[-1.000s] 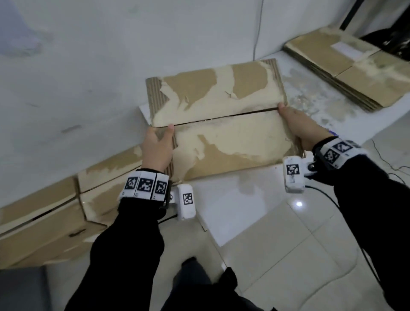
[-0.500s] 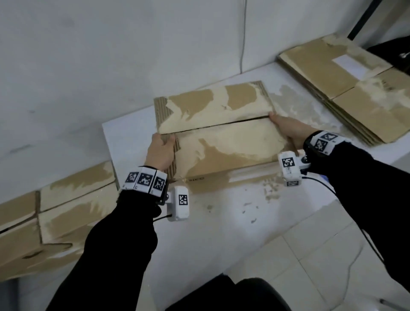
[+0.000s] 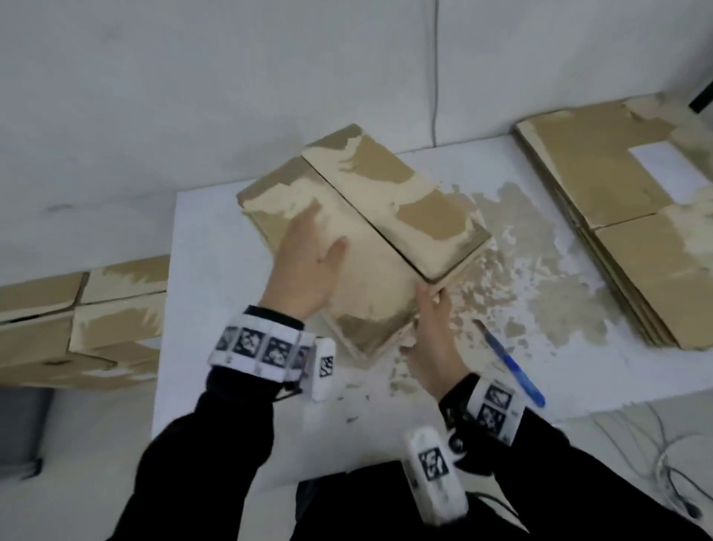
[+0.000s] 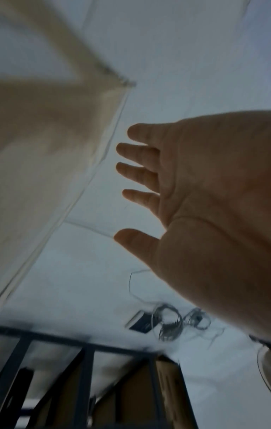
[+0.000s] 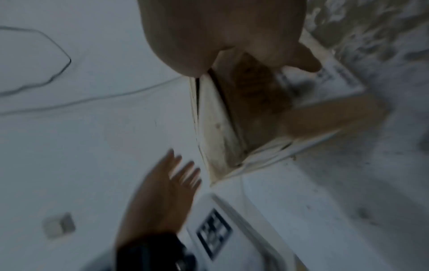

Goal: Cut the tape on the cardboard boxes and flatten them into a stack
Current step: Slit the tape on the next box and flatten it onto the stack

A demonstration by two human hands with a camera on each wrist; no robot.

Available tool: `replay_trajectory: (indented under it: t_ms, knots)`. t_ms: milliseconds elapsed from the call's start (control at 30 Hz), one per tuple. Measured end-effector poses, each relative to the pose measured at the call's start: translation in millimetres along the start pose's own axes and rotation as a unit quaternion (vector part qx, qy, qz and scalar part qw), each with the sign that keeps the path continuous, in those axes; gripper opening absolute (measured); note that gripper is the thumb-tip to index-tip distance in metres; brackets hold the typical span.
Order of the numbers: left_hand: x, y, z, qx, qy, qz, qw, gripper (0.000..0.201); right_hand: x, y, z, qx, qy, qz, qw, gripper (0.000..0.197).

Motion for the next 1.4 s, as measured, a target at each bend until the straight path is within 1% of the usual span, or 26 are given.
replay_trajectory:
  t_ms: [67, 100, 167, 233, 300, 400, 533, 600, 667, 733, 800, 867, 933, 967, 1000, 1033, 1100, 1133, 1167, 1200, 1233, 1267, 1300, 1333, 1367, 1400]
  knots:
    - [-39.9, 20.6, -14.5, -0.037, -0.031, 0.089, 0.995, 0.061, 19.6, 8.9, -7.2, 0.004, -0.022, -0.034, 0.999, 0.069]
    - [-60.0, 27.3, -19.7, -0.053, -0.051, 0.133, 0.988, 0.066, 35.5, 6.4, -3.0, 0.017, 0.000, -0.045, 0.999, 0.065]
    - [-98.1, 33.5, -27.4, -0.043, -0.082, 0.262, 0.961, 0.084, 72.0, -7.9, 19.8, 0.024, 0.066, -0.051, 0.996, 0.051]
    - [-124.1, 29.6, -29.2, -0.031, -0.068, 0.375, 0.924, 0.093, 97.4, -23.1, 48.7, 0.018, 0.086, -0.048, 0.995, 0.045]
    - [-137.0, 24.4, -25.7, -0.033, -0.035, 0.415, 0.909, 0.087, 107.6, -35.6, 75.3, 0.005, 0.067, -0.044, 0.997, 0.046]
    - [-138.3, 19.4, -28.1, -0.049, -0.020, 0.400, 0.915, 0.071, 104.7, -41.3, 94.4, -0.030, 0.029, -0.056, 0.998, 0.048]
    - [-126.1, 15.5, -40.5, -0.101, -0.002, 0.342, 0.934, 0.065, 97.0, -44.6, 86.9, -0.053, -0.020, 0.019, 0.998, 0.045]
    - [-120.5, 15.3, -46.7, -0.142, 0.050, 0.301, 0.941, 0.064, 95.1, -53.9, 73.3, -0.003, -0.035, 0.065, 0.997, 0.036]
    - [-113.3, 17.7, -52.1, -0.174, 0.107, 0.222, 0.953, 0.066, 99.0, -70.9, 53.6, 0.135, 0.007, 0.080, 0.988, 0.020]
    - [-105.5, 18.7, -53.5, -0.180, 0.106, 0.071, 0.975, 0.072, 102.2, -92.7, 25.4, 0.290, 0.033, 0.074, 0.954, 0.029]
    - [-103.1, 15.2, -55.5, -0.136, 0.079, -0.087, 0.984, 0.077, 97.0, -112.1, -2.6, 0.381, 0.012, 0.051, 0.923, 0.042]
    - [-107.3, 2.9, -59.7, -0.063, 0.069, -0.165, 0.982, 0.075, 80.3, -125.5, -25.6, 0.459, -0.013, -0.076, 0.885, 0.039]
    - [-111.6, -15.2, -65.2, 0.010, 0.065, -0.219, 0.973, 0.059, 56.0, -127.1, -35.8, 0.532, -0.017, -0.265, 0.804, 0.031]
    - [-111.1, -23.0, -71.1, 0.041, 0.061, -0.257, 0.964, 0.055, 43.8, -123.4, -37.8, 0.557, -0.021, -0.327, 0.763, 0.033]
    - [-108.8, -29.3, -79.8, 0.072, 0.068, -0.293, 0.951, 0.054, 33.4, -117.8, -39.3, 0.571, -0.033, -0.356, 0.739, 0.039]
    - [-103.0, -34.4, -89.9, 0.098, 0.103, -0.310, 0.940, 0.055, 24.7, -111.9, -42.0, 0.579, -0.055, -0.364, 0.727, 0.045]
    - [-73.8, -40.8, -116.6, 0.108, 0.266, -0.278, 0.917, 0.057, 5.0, -94.4, -49.0, 0.587, -0.114, -0.351, 0.720, 0.058]
    - [-55.2, -34.6, -128.7, 0.070, 0.344, -0.233, 0.907, 0.056, -3.7, -85.1, -52.8, 0.593, -0.135, -0.366, 0.704, 0.062]
    - [-38.2, -22.6, -136.6, 0.016, 0.384, -0.178, 0.906, 0.056, -15.2, -73.7, -55.4, 0.601, -0.151, -0.392, 0.680, 0.061]
    - [-26.4, -9.5, -137.9, -0.041, 0.384, -0.122, 0.914, 0.055, -27.8, -60.4, -57.3, 0.604, -0.181, -0.412, 0.657, 0.054]
    - [-19.3, 2.7, -133.6, -0.076, 0.355, -0.078, 0.928, 0.055, -40.3, -46.9, -60.3, 0.591, -0.224, -0.422, 0.650, 0.044]
    - [-16.8, 9.8, -124.9, -0.078, 0.317, -0.051, 0.944, 0.054, -49.6, -35.7, -63.5, 0.565, -0.271, -0.419, 0.658, 0.035]
    - [-16.3, 11.0, -115.3, -0.056, 0.283, -0.038, 0.957, 0.053, -54.3, -27.2, -66.6, 0.558, -0.297, -0.422, 0.650, 0.031]
    - [-16.2, 7.8, -107.0, -0.025, 0.258, -0.037, 0.965, 0.051, -51.7, -24.0, -68.5, 0.570, -0.289, -0.432, 0.636, 0.028]
    - [-16.1, -0.5, -101.8, 0.003, 0.250, -0.034, 0.968, 0.048, -41.7, -26.2, -68.6, 0.598, -0.238, -0.442, 0.625, 0.026]
    - [-16.1, -9.7, -99.3, 0.021, 0.253, -0.026, 0.967, 0.045, -23.4, -30.1, -63.5, 0.619, -0.172, -0.439, 0.628, 0.025]
Point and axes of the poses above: each hand's wrist, its own z-axis towards the middle knuckle, its own x-axis out of the back of the hand, y = z × x, the point moved 3 cm from there along z, towards the middle knuckle, and after that the axes turned 3 degrees about -y, right-handed, at the moved point
